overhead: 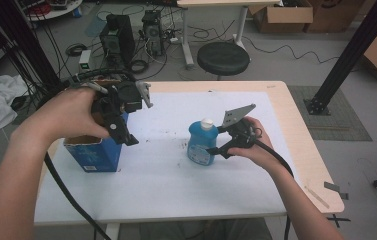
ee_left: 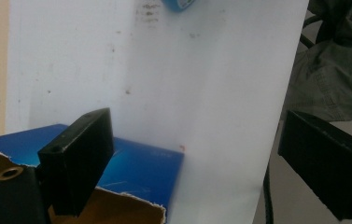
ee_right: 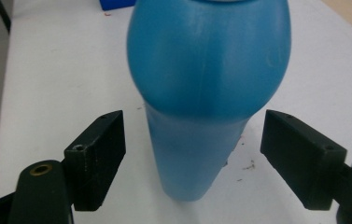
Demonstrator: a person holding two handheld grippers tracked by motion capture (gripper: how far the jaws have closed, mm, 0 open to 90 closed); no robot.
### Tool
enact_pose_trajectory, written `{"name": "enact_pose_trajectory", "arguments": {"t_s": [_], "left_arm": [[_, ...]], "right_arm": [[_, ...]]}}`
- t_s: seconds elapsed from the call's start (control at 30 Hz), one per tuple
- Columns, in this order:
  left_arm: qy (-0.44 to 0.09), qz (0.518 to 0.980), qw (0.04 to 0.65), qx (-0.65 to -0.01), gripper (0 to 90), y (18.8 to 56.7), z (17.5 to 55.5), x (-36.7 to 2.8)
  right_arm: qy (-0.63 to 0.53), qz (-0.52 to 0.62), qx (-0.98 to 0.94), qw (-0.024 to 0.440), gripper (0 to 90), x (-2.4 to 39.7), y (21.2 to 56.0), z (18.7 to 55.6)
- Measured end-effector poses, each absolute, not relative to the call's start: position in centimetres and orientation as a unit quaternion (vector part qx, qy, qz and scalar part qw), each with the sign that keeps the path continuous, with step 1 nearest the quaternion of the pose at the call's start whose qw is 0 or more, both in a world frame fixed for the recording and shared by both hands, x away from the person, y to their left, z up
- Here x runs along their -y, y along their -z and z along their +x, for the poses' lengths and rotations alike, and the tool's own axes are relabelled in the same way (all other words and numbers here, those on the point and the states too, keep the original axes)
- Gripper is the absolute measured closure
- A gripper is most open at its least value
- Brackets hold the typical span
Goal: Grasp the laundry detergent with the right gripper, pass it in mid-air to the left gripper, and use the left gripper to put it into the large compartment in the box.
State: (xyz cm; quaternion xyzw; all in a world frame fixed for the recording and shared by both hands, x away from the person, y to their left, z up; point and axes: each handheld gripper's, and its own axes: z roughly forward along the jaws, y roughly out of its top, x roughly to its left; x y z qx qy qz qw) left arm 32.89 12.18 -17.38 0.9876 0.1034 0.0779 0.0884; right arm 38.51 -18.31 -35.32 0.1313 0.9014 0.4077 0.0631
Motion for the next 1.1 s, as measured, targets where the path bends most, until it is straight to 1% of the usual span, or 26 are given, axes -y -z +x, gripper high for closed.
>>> {"name": "enact_pose_trajectory", "arguments": {"t_s": [0.37,0.67,0.87,0.9,0.93,0.97,1.03,1.1], "left_arm": [[-0.077,0.987,0.087,-0.107,11.3,17.4,32.9,-12.4],[-0.078,0.987,0.087,-0.110,11.3,17.3,32.9,-12.5],[-0.076,0.987,0.084,-0.110,11.3,17.4,32.9,-12.4],[-0.076,0.987,0.085,-0.110,11.3,17.4,32.9,-12.4],[-0.077,0.987,0.084,-0.111,11.3,17.4,33.0,-12.4],[-0.077,0.987,0.084,-0.111,11.3,17.4,33.0,-12.4],[-0.076,0.987,0.085,-0.110,11.3,17.4,33.0,-12.4],[-0.077,0.987,0.084,-0.110,11.3,17.4,33.0,-12.4]], "right_arm": [[-0.412,0.140,-0.898,0.069,22.7,17.5,35.9,38.8],[-0.416,0.145,-0.894,0.080,26.5,16.7,36.3,38.8],[-0.413,0.144,-0.895,0.085,31.6,16.2,36.6,38.7],[-0.414,0.144,-0.895,0.086,33.5,16.1,36.6,38.8],[-0.414,0.146,-0.894,0.092,37.5,16.0,36.7,38.7],[-0.414,0.146,-0.894,0.092,37.5,16.0,36.7,38.7],[-0.416,0.144,-0.893,0.089,42.8,16.0,36.8,38.8],[-0.417,0.141,-0.893,0.091,42.9,15.9,36.8,38.7]]}}
